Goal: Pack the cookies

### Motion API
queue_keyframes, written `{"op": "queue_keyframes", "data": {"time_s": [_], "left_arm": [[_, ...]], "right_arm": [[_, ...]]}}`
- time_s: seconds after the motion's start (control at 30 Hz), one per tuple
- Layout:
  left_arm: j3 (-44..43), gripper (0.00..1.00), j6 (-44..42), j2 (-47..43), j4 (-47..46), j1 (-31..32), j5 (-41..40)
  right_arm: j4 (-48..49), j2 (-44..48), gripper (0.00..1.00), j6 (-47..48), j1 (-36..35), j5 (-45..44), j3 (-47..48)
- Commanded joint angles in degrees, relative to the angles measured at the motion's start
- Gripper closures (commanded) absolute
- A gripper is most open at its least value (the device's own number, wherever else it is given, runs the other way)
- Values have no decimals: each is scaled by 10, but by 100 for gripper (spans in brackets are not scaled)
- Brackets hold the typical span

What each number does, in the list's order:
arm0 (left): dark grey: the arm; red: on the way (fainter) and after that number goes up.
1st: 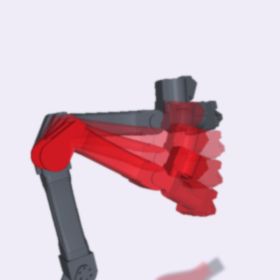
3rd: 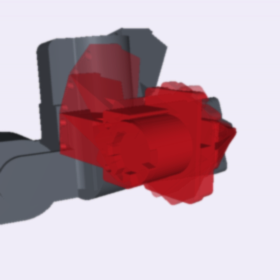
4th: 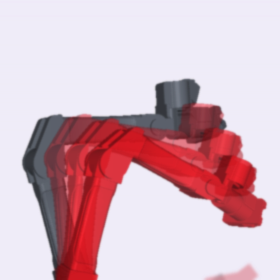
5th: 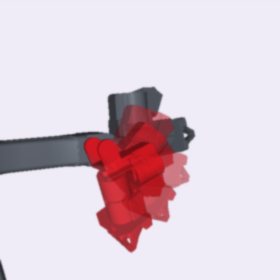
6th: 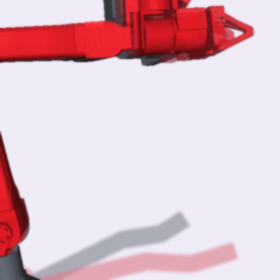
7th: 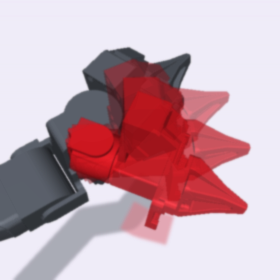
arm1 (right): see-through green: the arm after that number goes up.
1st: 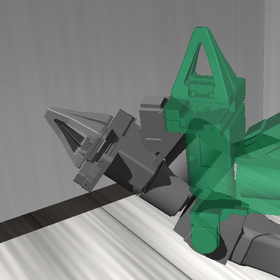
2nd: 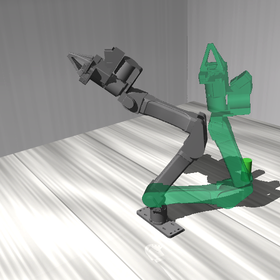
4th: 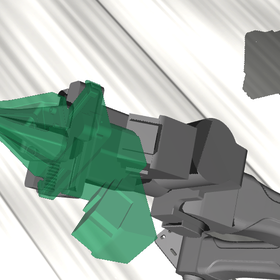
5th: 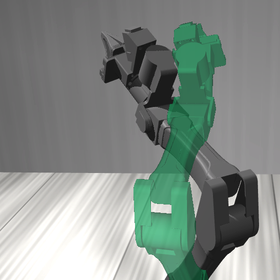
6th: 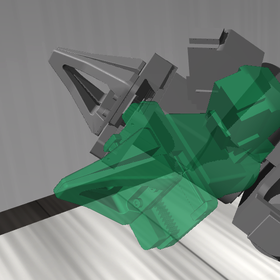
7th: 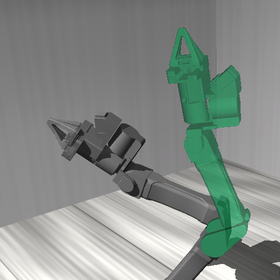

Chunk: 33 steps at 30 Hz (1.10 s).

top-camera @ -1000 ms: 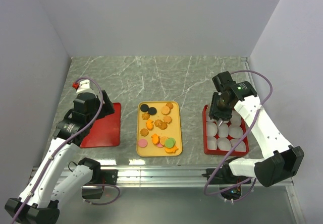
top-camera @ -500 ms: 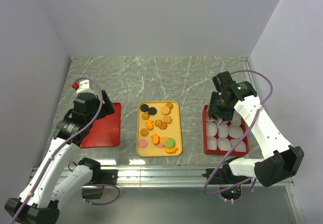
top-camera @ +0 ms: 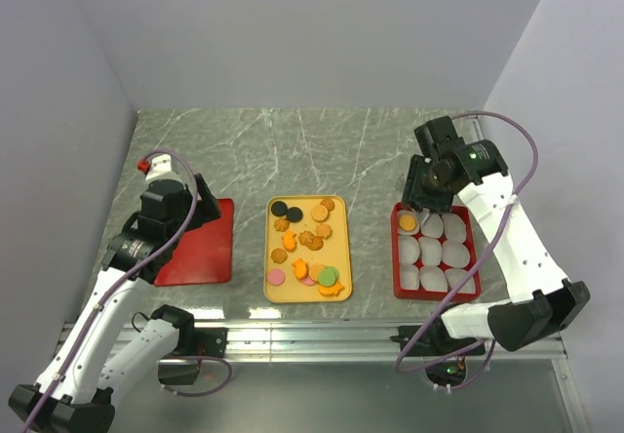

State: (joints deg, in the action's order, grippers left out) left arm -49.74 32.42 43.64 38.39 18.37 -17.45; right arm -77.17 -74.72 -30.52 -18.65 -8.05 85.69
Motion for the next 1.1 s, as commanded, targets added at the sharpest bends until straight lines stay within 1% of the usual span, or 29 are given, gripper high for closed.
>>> {"op": "queue_keyframes", "data": {"time_s": [0.0,0.13,0.23,0.4,0.53,0.6,0.77,1.07], "left_arm": [[-1,13,7,-8,-10,3,-10],[-2,13,8,-8,-8,3,-14],[-2,13,9,-11,-7,3,-17],[-2,13,11,-14,-5,2,-23],[-3,13,13,-19,-2,2,-28],[-3,13,15,-23,-2,2,-33],[-3,13,17,-28,-1,2,-38],[-4,13,19,-32,2,2,-45]], "right_arm": [[-34,-13,42,5,-23,-7,51],[-47,-46,42,-7,-77,6,93],[-54,-81,42,-21,-138,8,129],[-33,-136,42,-31,-192,31,153],[-45,-191,42,-16,-226,23,186],[-54,-220,42,-8,-235,17,208],[-54,-257,42,5,-252,7,231],[-54,-287,42,12,-270,8,222]]}}
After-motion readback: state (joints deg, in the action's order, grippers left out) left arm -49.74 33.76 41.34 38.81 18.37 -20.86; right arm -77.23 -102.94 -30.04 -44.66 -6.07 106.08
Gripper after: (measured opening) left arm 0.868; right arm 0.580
